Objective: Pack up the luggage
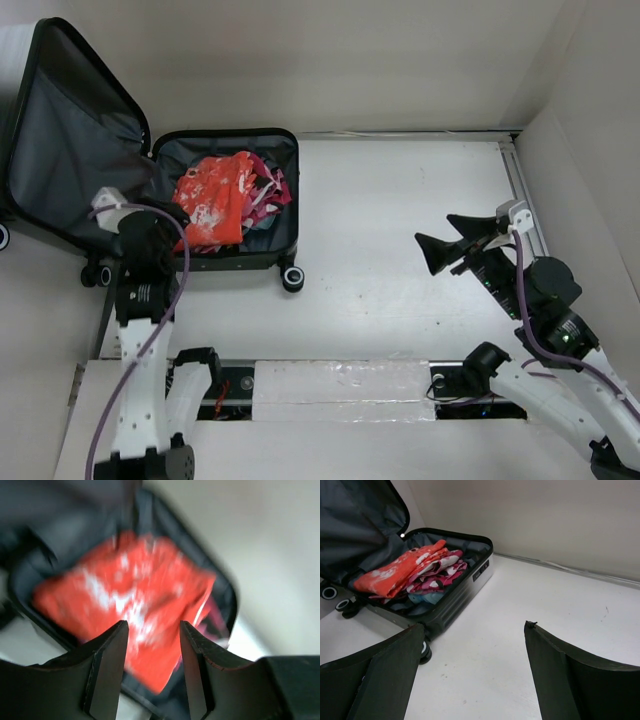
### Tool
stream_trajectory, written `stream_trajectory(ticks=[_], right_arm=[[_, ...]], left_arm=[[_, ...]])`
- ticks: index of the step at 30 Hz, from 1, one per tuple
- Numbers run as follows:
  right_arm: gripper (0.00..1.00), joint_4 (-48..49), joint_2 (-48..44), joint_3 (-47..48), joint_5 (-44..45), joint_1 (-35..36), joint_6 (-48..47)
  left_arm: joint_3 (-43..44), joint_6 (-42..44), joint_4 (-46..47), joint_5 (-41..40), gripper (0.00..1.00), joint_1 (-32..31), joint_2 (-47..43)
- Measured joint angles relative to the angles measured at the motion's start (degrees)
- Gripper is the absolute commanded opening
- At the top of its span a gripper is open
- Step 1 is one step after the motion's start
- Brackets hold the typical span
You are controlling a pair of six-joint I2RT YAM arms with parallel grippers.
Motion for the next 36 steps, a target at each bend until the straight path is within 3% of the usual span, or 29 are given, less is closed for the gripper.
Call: stream_trajectory(ticks=[4, 7, 8, 10, 11, 14, 15, 17, 22, 29, 33, 36], right_arm=[[0.86, 0.1, 0.7, -0.5, -0.8, 0.0, -0.2], [0.6, 0.9, 1.7, -1.1, -2.6, 0.0, -0.7], [0.38, 1.3, 2.1, -1.5, -3.7, 0.0, -0.9], [0.27, 2.2, 3.6, -2.4, -6.2, 0.0, -1.2], [0.27, 2.9, 4.6, -2.8, -7.8, 0.0, -1.3], [0.52, 4.5, 7.4, -4.3, -12.4, 0.0, -1.4], [0.64, 5.0, 8.2, -4.8, -13.8, 0.0, -1.3], [0.7, 5.7, 9.2, -5.9, -16.3, 0.0, -1.5], [0.72, 7.6, 9.2, -7.8, -19.8, 0.0, -1.7], [0.72, 8.6, 7.8, -8.2, -20.0, 0.0, -1.7], [0.72, 8.8, 7.8, -8.2, -19.8, 0.0, -2.0], [0.72, 8.7, 7.8, -8.2, -19.7, 0.0, -2.2]], left_arm=[[6.7, 0.1, -1.1, -11.3, 0.43, 0.0, -4.8], [10.1, 0.6, -3.5, -20.9, 0.53, 0.0, -4.9], [10.3, 0.5, -4.8, -24.3, 0.55, 0.0, -4.9], [10.3, 0.9, -8.0, -30.2, 0.59, 0.0, -5.0], [10.2, 1.2, -9.0, -33.1, 0.6, 0.0, -5.0], [10.1, 2.4, -10.2, -41.3, 0.6, 0.0, -5.2], [10.1, 2.5, -10.4, -43.5, 0.61, 0.0, -5.3], [10.2, 2.8, -10.5, -47.3, 0.61, 0.0, -4.5], [16.2, 5.7, -10.9, -55.4, 0.63, 0.7, 5.6], [25.7, 7.4, -13.3, -58.9, 0.66, 1.6, 19.0], [28.3, 7.2, -15.5, -58.5, 0.68, 1.9, 22.1], [32.7, 6.8, -17.1, -50.2, 0.68, 2.0, 23.4]])
